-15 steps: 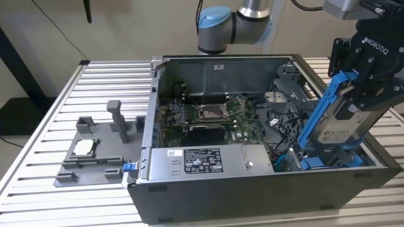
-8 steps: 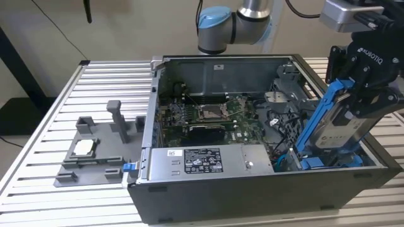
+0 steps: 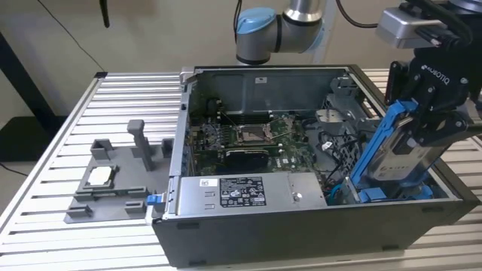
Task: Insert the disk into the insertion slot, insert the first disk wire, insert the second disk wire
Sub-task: 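Insert the disk into the insertion slot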
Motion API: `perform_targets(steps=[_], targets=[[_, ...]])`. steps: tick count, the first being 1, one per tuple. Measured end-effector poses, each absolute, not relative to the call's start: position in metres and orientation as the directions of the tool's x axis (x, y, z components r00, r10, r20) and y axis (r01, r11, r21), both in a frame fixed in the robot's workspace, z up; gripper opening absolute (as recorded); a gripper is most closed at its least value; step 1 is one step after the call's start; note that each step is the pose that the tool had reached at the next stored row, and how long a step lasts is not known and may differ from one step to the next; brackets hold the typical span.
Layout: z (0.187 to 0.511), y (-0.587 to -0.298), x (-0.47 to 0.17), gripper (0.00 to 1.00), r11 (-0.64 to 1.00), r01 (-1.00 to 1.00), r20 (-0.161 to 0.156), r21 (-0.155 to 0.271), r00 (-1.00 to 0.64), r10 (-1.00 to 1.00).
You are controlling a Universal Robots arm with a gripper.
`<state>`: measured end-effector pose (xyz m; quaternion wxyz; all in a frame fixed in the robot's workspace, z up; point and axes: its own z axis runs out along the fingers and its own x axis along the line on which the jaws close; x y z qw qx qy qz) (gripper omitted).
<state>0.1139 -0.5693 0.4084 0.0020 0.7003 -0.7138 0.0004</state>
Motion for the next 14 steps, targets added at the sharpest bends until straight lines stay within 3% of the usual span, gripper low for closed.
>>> perform_targets(steps=[14], targets=[[0.383,-0.569,0.114,0.33,0.019,-1.0,0.003,0.002,-0.019,-1.0]])
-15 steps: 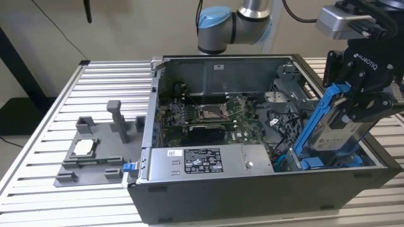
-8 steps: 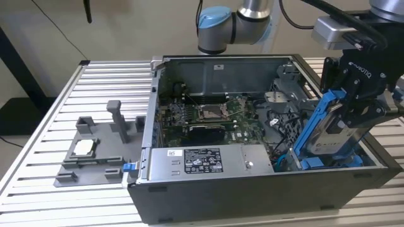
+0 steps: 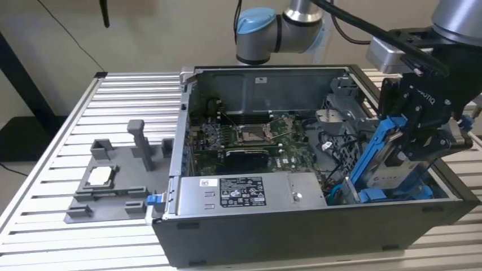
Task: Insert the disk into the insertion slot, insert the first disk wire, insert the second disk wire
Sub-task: 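Insert the disk into the insertion slot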
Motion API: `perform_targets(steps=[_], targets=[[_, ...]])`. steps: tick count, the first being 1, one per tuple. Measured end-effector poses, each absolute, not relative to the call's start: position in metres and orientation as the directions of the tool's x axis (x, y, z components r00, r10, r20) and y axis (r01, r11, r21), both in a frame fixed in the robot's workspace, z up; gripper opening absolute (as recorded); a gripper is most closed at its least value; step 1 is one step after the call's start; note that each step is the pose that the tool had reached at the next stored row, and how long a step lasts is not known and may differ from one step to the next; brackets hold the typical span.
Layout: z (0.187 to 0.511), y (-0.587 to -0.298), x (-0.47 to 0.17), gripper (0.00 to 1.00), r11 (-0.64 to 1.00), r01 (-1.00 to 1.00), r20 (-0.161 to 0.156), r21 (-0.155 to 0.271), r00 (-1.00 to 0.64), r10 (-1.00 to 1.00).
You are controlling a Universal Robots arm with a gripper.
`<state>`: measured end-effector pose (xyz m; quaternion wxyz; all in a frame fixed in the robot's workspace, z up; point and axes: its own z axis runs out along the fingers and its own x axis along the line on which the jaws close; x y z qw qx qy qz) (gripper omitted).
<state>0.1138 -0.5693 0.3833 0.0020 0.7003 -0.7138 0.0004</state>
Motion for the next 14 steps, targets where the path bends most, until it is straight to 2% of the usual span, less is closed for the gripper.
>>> perform_targets(steps=[14], targets=[[0.366,-0.569,0.114,0.33,0.019,-1.0,0.004,0.002,-0.019,-1.0]])
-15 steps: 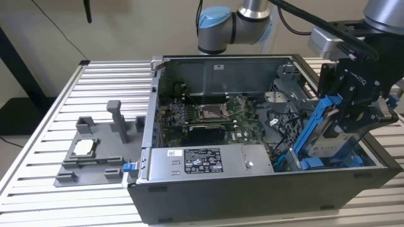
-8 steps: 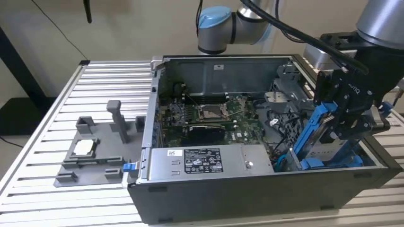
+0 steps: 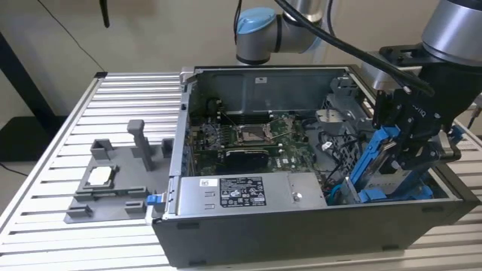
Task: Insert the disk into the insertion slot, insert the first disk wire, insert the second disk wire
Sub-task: 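Insert the disk into the insertion slot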
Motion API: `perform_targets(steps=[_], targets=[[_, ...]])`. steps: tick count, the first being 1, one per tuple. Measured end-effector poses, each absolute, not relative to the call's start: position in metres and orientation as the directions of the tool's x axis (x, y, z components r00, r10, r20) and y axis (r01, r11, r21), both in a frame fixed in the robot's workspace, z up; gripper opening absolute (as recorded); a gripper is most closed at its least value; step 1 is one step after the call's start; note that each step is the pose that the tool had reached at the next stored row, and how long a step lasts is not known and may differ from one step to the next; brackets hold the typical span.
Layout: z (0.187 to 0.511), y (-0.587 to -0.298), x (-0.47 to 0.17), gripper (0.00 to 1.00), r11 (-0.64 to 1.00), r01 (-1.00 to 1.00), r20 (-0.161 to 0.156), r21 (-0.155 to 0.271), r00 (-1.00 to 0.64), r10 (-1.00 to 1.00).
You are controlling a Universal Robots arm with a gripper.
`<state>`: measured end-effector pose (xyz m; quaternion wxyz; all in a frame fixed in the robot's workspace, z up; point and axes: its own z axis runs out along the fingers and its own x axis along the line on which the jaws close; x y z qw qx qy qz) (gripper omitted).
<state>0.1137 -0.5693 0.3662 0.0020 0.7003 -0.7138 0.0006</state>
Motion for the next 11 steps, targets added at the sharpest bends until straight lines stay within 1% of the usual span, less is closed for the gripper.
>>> perform_targets(steps=[2,3,4,5,11], targets=[[0.366,-0.569,0.114,0.34,0.019,-1.0,0.004,0.002,-0.019,-1.0],[0.366,-0.569,0.114,0.4,0.019,-1.0,0.003,0.002,-0.019,-1.0],[0.367,-0.569,0.114,0.4,0.019,-1.0,0.003,0.002,-0.019,-1.0],[0.368,-0.569,0.114,0.47,0.019,-1.0,0.004,0.002,-0.019,-1.0],[0.381,-0.569,0.114,0.47,0.019,-1.0,0.004,0.002,-0.019,-1.0]])
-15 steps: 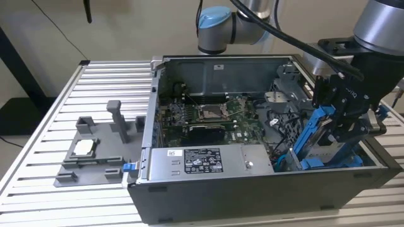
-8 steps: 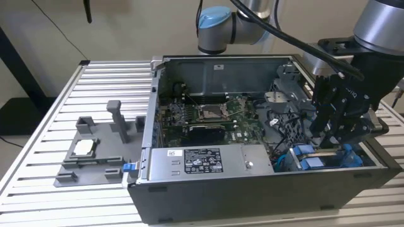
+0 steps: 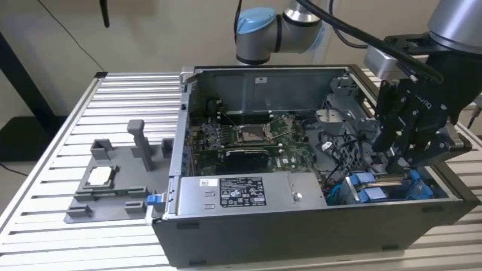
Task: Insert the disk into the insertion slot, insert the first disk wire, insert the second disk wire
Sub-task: 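Insert the disk into the insertion slot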
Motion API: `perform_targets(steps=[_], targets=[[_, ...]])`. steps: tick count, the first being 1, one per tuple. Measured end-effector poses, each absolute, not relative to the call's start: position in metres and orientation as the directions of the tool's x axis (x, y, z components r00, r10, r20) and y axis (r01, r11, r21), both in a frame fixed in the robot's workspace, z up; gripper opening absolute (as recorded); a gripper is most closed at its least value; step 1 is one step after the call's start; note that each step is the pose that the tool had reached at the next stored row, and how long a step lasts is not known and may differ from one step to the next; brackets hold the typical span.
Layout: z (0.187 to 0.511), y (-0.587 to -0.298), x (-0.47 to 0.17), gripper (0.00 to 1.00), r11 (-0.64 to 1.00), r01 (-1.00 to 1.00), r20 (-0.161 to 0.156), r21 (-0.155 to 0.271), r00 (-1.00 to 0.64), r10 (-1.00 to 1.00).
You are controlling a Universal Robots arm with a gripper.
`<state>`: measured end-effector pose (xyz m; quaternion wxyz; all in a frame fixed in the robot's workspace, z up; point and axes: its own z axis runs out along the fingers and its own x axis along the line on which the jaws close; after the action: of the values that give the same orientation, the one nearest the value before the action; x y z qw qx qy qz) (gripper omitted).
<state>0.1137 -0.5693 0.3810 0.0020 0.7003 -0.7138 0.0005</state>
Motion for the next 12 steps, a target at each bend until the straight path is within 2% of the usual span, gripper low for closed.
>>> perform_targets(steps=[7,12], targets=[[0.3918,-0.5691,0.1137,0.47,0.019,-1.0,0.003,0.0,-0.019,-1.0],[0.392,-0.5689,0.1131,0.47,0.019,-0.999,-0.01,-0.039,-0.019,-1.0]])
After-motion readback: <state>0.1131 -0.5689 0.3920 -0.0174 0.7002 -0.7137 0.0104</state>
